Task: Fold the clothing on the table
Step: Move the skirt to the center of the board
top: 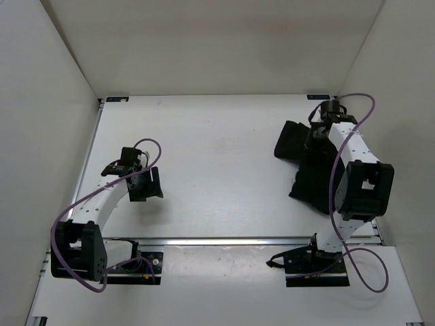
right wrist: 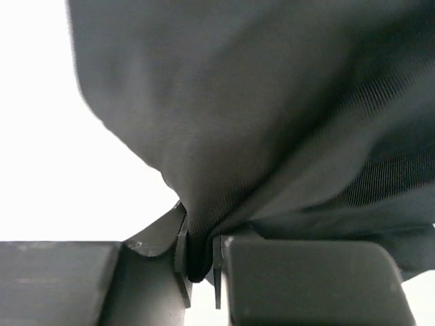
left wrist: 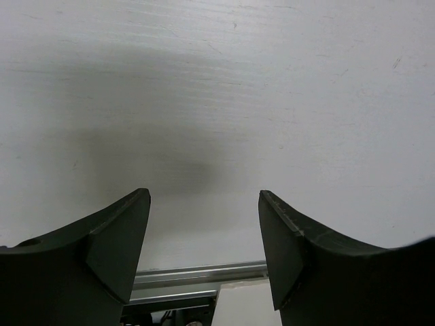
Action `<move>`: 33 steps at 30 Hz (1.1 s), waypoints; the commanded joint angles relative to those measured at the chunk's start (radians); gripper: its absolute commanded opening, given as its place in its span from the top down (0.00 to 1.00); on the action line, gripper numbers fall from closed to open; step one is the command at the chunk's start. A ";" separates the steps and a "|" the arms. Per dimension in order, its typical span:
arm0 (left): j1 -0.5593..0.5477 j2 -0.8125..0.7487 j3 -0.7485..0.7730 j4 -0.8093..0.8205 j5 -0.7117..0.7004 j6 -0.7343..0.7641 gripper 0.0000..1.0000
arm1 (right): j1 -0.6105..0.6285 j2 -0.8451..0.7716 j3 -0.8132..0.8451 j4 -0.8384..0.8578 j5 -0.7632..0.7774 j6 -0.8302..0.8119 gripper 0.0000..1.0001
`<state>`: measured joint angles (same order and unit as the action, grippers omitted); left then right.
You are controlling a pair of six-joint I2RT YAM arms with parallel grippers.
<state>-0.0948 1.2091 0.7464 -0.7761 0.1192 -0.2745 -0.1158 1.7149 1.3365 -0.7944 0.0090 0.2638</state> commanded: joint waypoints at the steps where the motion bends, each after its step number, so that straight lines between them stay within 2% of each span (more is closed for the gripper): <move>1: 0.013 -0.037 -0.013 0.020 -0.007 -0.006 0.25 | 0.109 -0.112 0.195 0.067 -0.242 -0.054 1.00; 3: 0.012 -0.049 -0.016 0.032 -0.010 -0.005 0.24 | 0.203 -0.167 0.254 0.121 -0.311 -0.055 1.00; 6: 0.020 -0.062 -0.018 0.026 -0.019 -0.012 0.24 | 0.293 -0.235 0.352 0.135 -0.247 -0.011 1.00; 8: 0.035 -0.071 -0.006 0.011 -0.033 -0.023 0.24 | 0.335 -0.259 0.410 0.083 -0.195 -0.005 1.00; 10: 0.052 -0.089 0.008 0.015 -0.041 -0.035 0.25 | 0.323 -0.264 0.424 0.042 -0.225 0.008 1.00; 13: 0.052 -0.135 0.050 0.023 -0.061 -0.051 0.24 | 0.317 -0.287 0.391 -0.014 -0.360 0.035 1.00; 16: 0.031 -0.160 0.074 0.041 -0.069 -0.045 0.21 | 0.372 -0.302 0.285 -0.069 -0.366 0.028 1.00; 17: 0.026 -0.158 0.083 0.037 -0.069 -0.049 0.21 | 0.378 -0.295 0.227 -0.097 -0.374 0.019 0.97; 19: 0.023 -0.140 0.102 0.029 -0.030 -0.048 0.17 | 0.369 -0.291 0.146 -0.129 -0.367 -0.001 0.71; 20: 0.021 -0.119 0.105 0.023 -0.029 -0.046 0.15 | 0.360 -0.296 0.088 -0.138 -0.359 -0.009 0.62; 21: 0.015 -0.109 0.102 0.024 -0.009 -0.045 0.13 | 0.357 -0.310 0.038 -0.132 -0.316 -0.009 0.46; 22: 0.006 -0.103 0.099 0.023 0.012 -0.043 0.12 | 0.355 -0.319 0.020 -0.129 -0.257 -0.018 0.36; 23: -0.005 -0.094 0.082 0.038 0.029 -0.049 0.12 | 0.355 -0.336 -0.015 -0.115 -0.230 -0.027 0.31; 26: -0.014 -0.094 0.048 0.064 0.062 -0.077 0.13 | 0.432 -0.377 -0.052 -0.086 -0.138 -0.078 0.30; 29: -0.008 -0.089 0.027 0.087 0.085 -0.101 0.13 | 0.659 -0.390 -0.086 -0.050 -0.096 -0.139 0.29; 33: 0.015 -0.079 0.022 0.077 0.099 -0.117 0.13 | 0.855 -0.385 -0.216 0.084 -0.142 -0.173 0.24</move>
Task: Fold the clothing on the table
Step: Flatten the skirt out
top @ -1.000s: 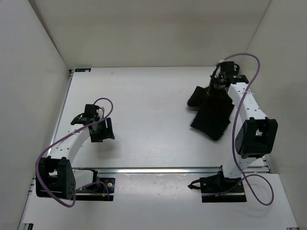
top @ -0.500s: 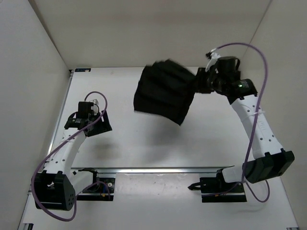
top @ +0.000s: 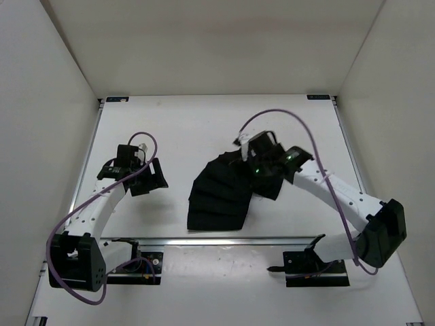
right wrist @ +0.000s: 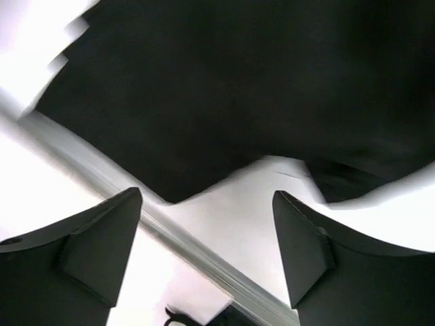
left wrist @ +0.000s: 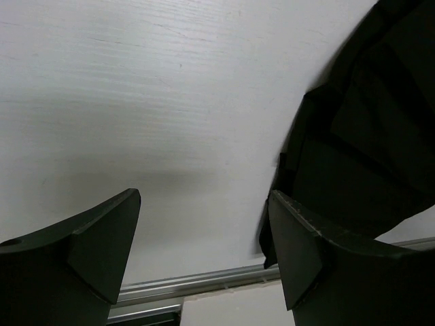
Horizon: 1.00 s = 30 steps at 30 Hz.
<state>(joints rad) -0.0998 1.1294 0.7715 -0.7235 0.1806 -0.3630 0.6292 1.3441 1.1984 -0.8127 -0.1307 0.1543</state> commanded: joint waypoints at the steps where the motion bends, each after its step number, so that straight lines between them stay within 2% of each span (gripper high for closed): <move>1: 0.015 0.000 -0.009 0.022 0.027 -0.033 0.14 | 0.166 -0.004 -0.092 0.121 -0.015 -0.065 0.25; 2: 0.028 -0.011 -0.002 0.018 0.005 -0.045 0.14 | 0.223 0.036 -0.135 0.182 -0.020 -0.040 0.23; 5: 0.046 -0.022 0.005 0.004 0.000 -0.062 0.14 | 0.289 0.105 -0.155 0.256 -0.026 -0.019 0.23; 9: 0.057 -0.036 0.025 -0.005 -0.024 -0.070 0.13 | 0.359 0.225 -0.125 0.375 -0.026 0.002 0.18; 15: 0.074 -0.028 0.038 -0.024 -0.013 -0.056 0.13 | 0.454 0.407 -0.060 0.414 0.111 -0.021 0.10; 19: 0.092 -0.040 0.057 -0.036 -0.044 -0.048 0.12 | 0.468 0.480 -0.059 0.399 0.129 -0.009 0.13; 20: 0.097 -0.039 0.064 -0.040 -0.050 -0.045 0.12 | 0.472 0.490 -0.057 0.397 0.170 -0.007 0.17; 21: 0.098 -0.037 0.072 -0.043 -0.056 -0.037 0.11 | 0.477 0.497 -0.048 0.376 0.184 0.014 0.26; 22: 0.098 -0.028 0.083 -0.051 -0.059 -0.040 0.09 | 0.477 0.512 -0.034 0.356 0.215 0.017 0.41; 23: 0.098 -0.017 0.095 -0.057 -0.059 -0.039 0.07 | 0.471 0.520 -0.030 0.337 0.217 0.024 0.77; 24: 0.129 -0.011 0.103 -0.066 -0.062 -0.039 0.07 | 0.465 0.530 -0.004 0.324 0.214 0.043 1.00; 27: 0.166 0.010 0.124 -0.082 -0.037 -0.033 0.12 | 0.412 0.497 0.062 0.317 0.042 0.053 1.00; 29: 0.187 0.016 0.146 -0.082 -0.033 -0.025 0.15 | 0.399 0.471 0.159 0.290 -0.051 0.047 1.00; 30: 0.195 0.023 0.150 -0.083 -0.042 -0.028 0.18 | 0.397 0.481 0.276 0.233 -0.073 0.031 1.00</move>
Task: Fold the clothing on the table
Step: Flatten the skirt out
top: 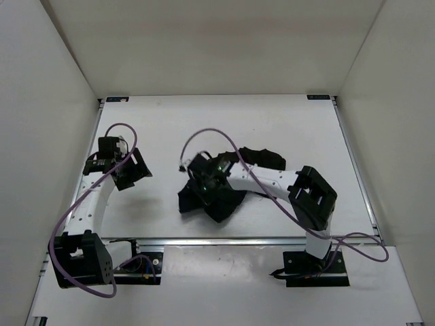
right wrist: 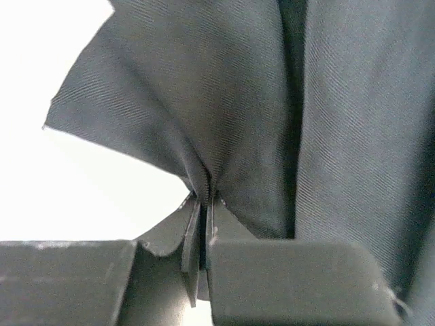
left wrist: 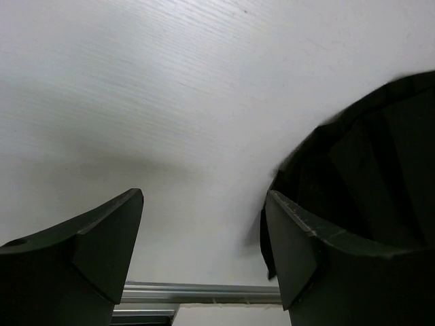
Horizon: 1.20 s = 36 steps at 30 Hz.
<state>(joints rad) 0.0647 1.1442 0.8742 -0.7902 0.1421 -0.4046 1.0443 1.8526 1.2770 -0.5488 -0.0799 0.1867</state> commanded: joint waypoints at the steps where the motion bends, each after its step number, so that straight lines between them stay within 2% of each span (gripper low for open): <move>1: 0.033 0.014 0.058 -0.017 -0.013 0.013 0.17 | -0.023 -0.015 0.338 -0.116 -0.153 -0.019 1.00; 2: 0.037 0.022 0.069 -0.015 -0.010 0.010 0.17 | -0.020 -0.001 0.498 -0.156 -0.171 -0.029 1.00; 3: 0.041 0.025 0.078 -0.015 -0.006 0.012 0.17 | -0.050 0.035 0.665 -0.294 -0.199 -0.041 1.00; 4: 0.040 0.028 0.081 -0.014 -0.001 0.009 0.17 | -0.064 0.060 0.808 -0.359 -0.214 -0.038 1.00; 5: 0.044 0.034 0.085 -0.014 0.007 0.009 0.17 | -0.091 0.060 0.896 -0.390 -0.281 -0.035 1.00; 7: 0.052 0.032 0.088 -0.012 0.011 0.010 0.17 | -0.159 -0.011 0.866 -0.370 -0.360 0.008 1.00; 8: 0.052 0.028 0.088 -0.017 0.010 0.012 0.17 | -0.202 -0.079 0.779 -0.332 -0.394 0.014 1.00; 9: 0.050 0.026 0.083 -0.017 0.007 0.016 0.17 | -0.243 -0.132 0.728 -0.320 -0.365 0.031 1.00; 11: 0.047 0.023 0.089 -0.015 0.004 0.019 0.17 | -0.309 -0.325 0.437 -0.220 -0.359 0.063 1.00; 12: 0.043 0.025 0.077 -0.014 0.002 0.016 0.17 | -0.396 -0.370 0.347 -0.186 -0.389 0.095 1.00; 13: 0.031 0.023 0.080 -0.001 0.001 0.013 0.18 | -0.494 -0.471 0.168 -0.118 -0.420 0.144 1.00; 14: 0.029 0.020 0.072 -0.001 0.005 0.010 0.17 | -0.542 -0.531 0.018 -0.082 -0.499 0.161 1.00; 15: 0.021 0.014 0.065 0.000 0.017 0.012 0.18 | -0.640 -0.562 -0.108 -0.079 -0.559 0.161 1.00; 17: 0.012 0.023 0.052 0.008 0.036 0.010 0.19 | -0.730 -0.639 -0.251 -0.106 -0.551 0.149 1.00; 18: -0.009 0.026 0.040 0.012 0.043 0.007 0.18 | -0.774 -0.651 -0.321 -0.150 -0.494 0.154 0.96; 20: -0.029 0.029 0.014 0.020 0.060 0.006 0.16 | -0.854 -0.653 -0.410 -0.193 -0.437 0.151 0.70; 22: -0.083 0.032 -0.018 0.037 0.095 -0.010 0.14 | -0.918 -0.659 -0.433 -0.241 -0.275 0.149 0.54; 23: -0.103 0.040 -0.029 0.046 0.111 -0.031 0.13 | -0.903 -0.659 -0.423 -0.259 -0.233 0.157 0.48; 26: -0.157 0.040 -0.076 0.103 0.142 -0.103 0.12 | -0.839 -0.697 -0.346 -0.249 -0.146 0.198 0.44; 27: -0.192 0.038 -0.090 0.126 0.154 -0.141 0.11 | -0.766 -0.702 -0.319 -0.223 -0.150 0.221 0.43; 30: -0.247 0.060 -0.115 0.196 0.171 -0.212 0.09 | -0.658 -0.701 -0.292 -0.104 -0.220 0.266 0.43; 31: -0.268 0.068 -0.118 0.216 0.166 -0.241 0.07 | -0.588 -0.690 -0.297 -0.064 -0.260 0.257 0.44; 34: -0.298 0.094 -0.109 0.267 0.136 -0.286 0.07 | -0.359 -0.650 -0.281 0.016 -0.178 0.203 0.41; 36: -0.292 0.117 -0.113 0.322 0.139 -0.319 0.06 | -0.284 -0.581 -0.272 0.062 -0.167 0.174 0.39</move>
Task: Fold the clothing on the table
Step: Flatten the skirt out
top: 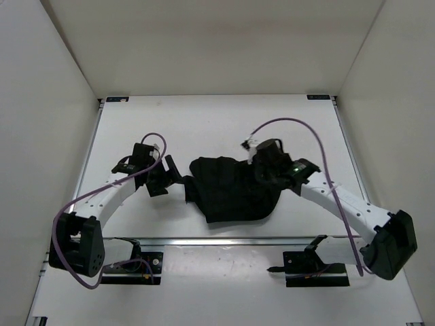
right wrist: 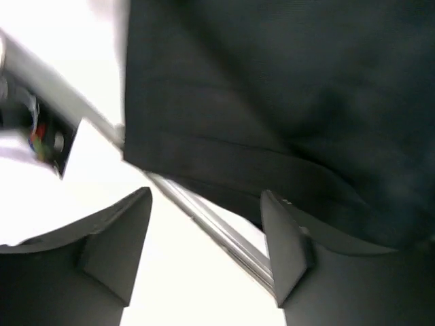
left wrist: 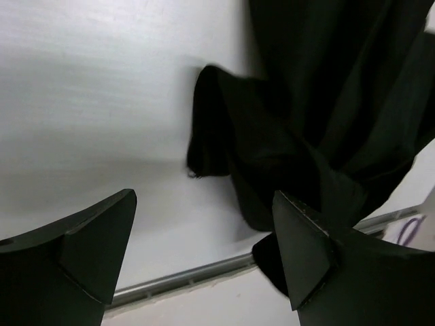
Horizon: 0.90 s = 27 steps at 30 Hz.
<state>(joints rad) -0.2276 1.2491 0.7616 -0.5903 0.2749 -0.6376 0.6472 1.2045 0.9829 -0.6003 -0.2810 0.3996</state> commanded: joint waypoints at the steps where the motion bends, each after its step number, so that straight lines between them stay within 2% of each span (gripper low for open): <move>1: 0.005 0.027 -0.001 0.141 0.009 -0.114 0.05 | 0.159 0.085 0.023 0.129 0.049 -0.039 0.36; 4: 0.014 0.076 0.004 0.211 0.012 -0.161 0.06 | 0.239 0.148 0.010 0.215 0.104 -0.047 0.30; 10: -0.029 0.196 0.050 0.283 0.024 -0.227 0.03 | 0.301 0.279 0.037 0.237 0.138 -0.070 0.24; 13: -0.073 0.252 0.064 0.325 0.049 -0.272 0.05 | 0.321 0.349 0.057 0.215 0.149 -0.067 0.26; 15: -0.082 0.271 0.067 0.340 0.069 -0.292 0.12 | 0.334 0.383 0.068 0.201 0.161 -0.062 0.30; 16: -0.088 0.274 0.058 0.360 0.063 -0.306 0.25 | 0.335 0.401 0.075 0.198 0.166 -0.059 0.36; 17: -0.085 0.270 0.051 0.378 0.079 -0.312 0.65 | 0.332 0.417 0.080 0.198 0.160 -0.062 0.69; 18: -0.076 0.269 0.047 0.395 0.089 -0.329 0.87 | 0.330 0.417 0.085 0.197 0.163 -0.062 0.99; 19: -0.076 0.262 0.044 0.405 0.093 -0.330 0.96 | 0.331 0.425 0.094 0.188 0.170 -0.068 1.00; 20: -0.069 0.253 0.042 0.400 0.108 -0.327 1.00 | 0.319 0.425 0.099 0.177 0.157 -0.067 1.00; 23: -0.046 0.222 0.091 0.342 0.110 -0.300 1.00 | 0.307 0.380 0.131 0.142 0.201 -0.067 1.00; 25: -0.021 0.217 0.146 0.291 0.086 -0.275 1.00 | 0.249 0.328 0.170 0.102 0.207 -0.096 1.00; 27: -0.001 0.236 0.278 0.261 0.064 -0.261 1.00 | 0.168 0.322 0.253 0.065 0.217 -0.140 1.00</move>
<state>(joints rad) -0.2642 1.5280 0.8738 -0.3180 0.3573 -0.9287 0.9192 1.6024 1.1175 -0.5064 -0.1162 0.3168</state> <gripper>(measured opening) 0.048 0.017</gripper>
